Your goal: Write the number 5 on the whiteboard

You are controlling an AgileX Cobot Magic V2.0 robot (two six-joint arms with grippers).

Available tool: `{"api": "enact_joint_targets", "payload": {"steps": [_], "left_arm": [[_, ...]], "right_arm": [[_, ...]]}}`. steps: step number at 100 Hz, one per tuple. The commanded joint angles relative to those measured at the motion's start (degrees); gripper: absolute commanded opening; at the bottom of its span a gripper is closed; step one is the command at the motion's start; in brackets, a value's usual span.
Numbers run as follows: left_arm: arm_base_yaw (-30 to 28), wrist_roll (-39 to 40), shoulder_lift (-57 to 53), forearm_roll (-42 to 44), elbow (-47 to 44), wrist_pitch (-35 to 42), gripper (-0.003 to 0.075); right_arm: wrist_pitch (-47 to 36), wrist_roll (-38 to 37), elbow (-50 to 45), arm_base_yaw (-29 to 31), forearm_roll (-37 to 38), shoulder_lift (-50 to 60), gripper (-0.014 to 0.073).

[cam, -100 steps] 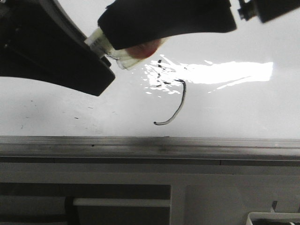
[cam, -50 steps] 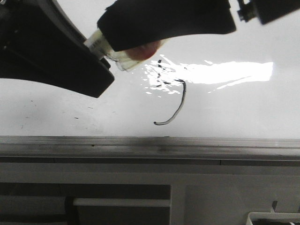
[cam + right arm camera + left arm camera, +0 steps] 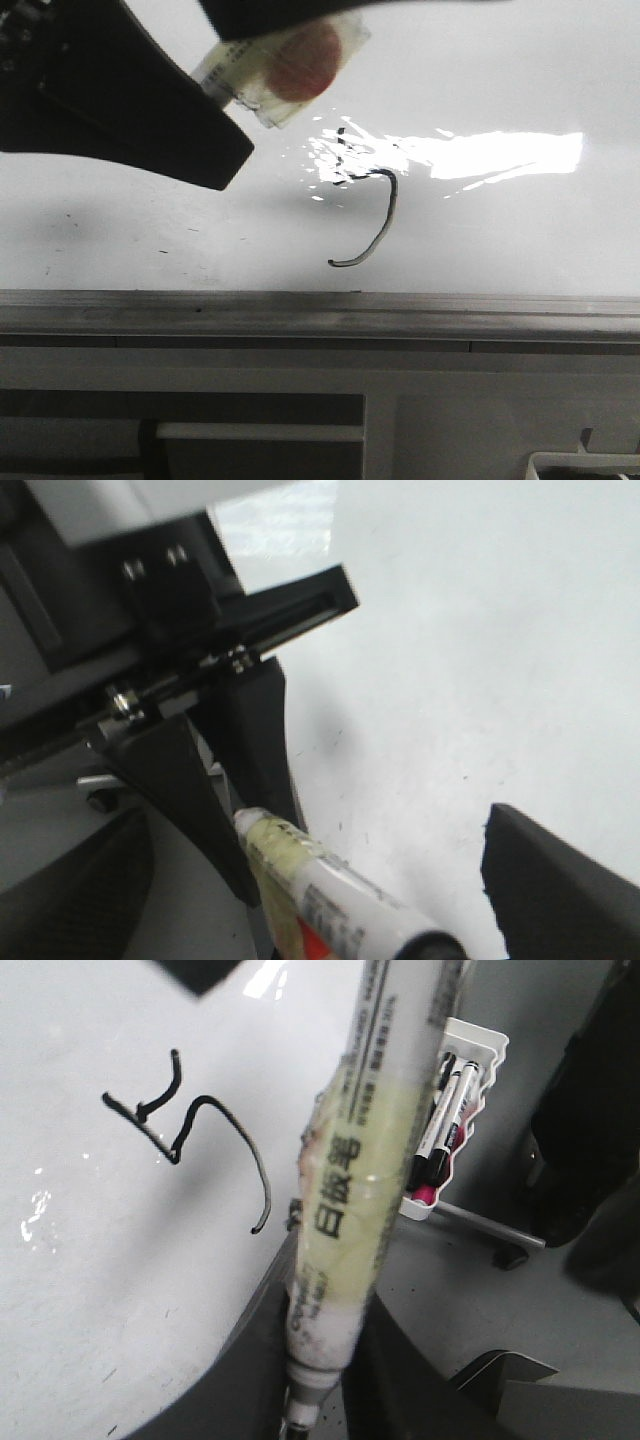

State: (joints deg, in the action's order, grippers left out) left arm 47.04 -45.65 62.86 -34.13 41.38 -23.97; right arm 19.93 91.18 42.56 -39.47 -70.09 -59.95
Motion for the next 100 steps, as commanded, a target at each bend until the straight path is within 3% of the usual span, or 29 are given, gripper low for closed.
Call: {"api": "enact_joint_targets", "payload": {"steps": [1, 22, 45, 72, 100], "left_arm": [[0.17, 4.50, -0.82, -1.78, -0.20, 5.77, -0.0020], [0.17, 12.51, -0.82, -6.32, -5.23, 14.93, -0.0020], [0.17, 13.59, -0.82, -19.48, -9.36, 25.52, -0.0020], [0.17, 13.59, 0.82, -23.04, -10.82, 32.35, -0.0020], [0.27, 13.59, 6.76, -28.74, -10.82, 33.65, -0.0020]], "right_arm": [[-3.95, -0.27, 1.75, 0.05, -1.96, 3.30, 0.0577], [-13.33, -0.27, -0.12, 0.15, -2.09, 7.93, 0.0392], [-19.93, -0.27, -3.68, 0.15, -7.42, 13.24, -0.0068], [-26.12, -0.27, -6.76, 0.15, -12.25, 17.21, -0.0066], [-26.42, -0.27, -7.19, 0.15, -12.92, 17.67, -0.0066]]}}
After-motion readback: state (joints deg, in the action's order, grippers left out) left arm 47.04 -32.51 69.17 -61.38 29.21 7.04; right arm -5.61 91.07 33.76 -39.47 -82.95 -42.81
